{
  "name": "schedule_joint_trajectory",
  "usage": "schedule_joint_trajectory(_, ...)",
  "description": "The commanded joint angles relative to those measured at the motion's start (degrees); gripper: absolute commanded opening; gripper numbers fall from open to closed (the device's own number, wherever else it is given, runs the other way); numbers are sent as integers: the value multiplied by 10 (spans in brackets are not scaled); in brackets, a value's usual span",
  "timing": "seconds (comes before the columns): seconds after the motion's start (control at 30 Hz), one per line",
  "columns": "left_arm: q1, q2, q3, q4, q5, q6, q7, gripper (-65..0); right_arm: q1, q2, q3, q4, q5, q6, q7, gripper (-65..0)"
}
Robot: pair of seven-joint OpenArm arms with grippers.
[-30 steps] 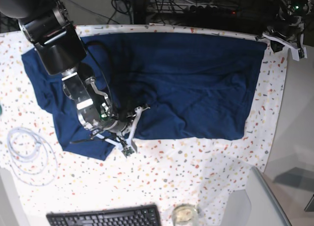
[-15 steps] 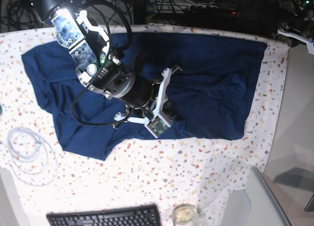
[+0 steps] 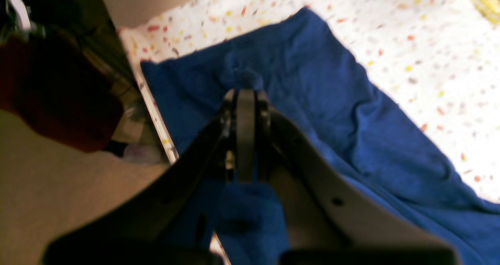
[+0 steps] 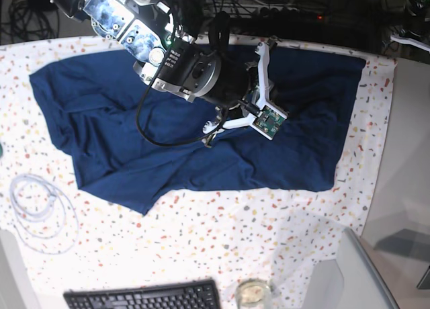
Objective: Layout the t-shirt on the table in an organized manner, then fold the t-shirt properly
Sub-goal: 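Drag the held fabric across the shirt toward the left gripper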
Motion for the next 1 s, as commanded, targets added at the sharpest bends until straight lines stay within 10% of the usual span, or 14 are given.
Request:
schedule_joint_trajectory(0.0,4,-7,-8,11,-6,2,-11,-650,8,-5,-8,10,5,-1,18,-650)
schedule_joint_trajectory(0.63,16,-6,-7,11,-6,2,-11,-650,69,-121,-30,-172,5,-1,20,-650)
schedule_joint_trajectory(0.97,15,-5,-4,6,-6,2,-11,-650,79,-129,-84,-260,5,-3,52,-645)
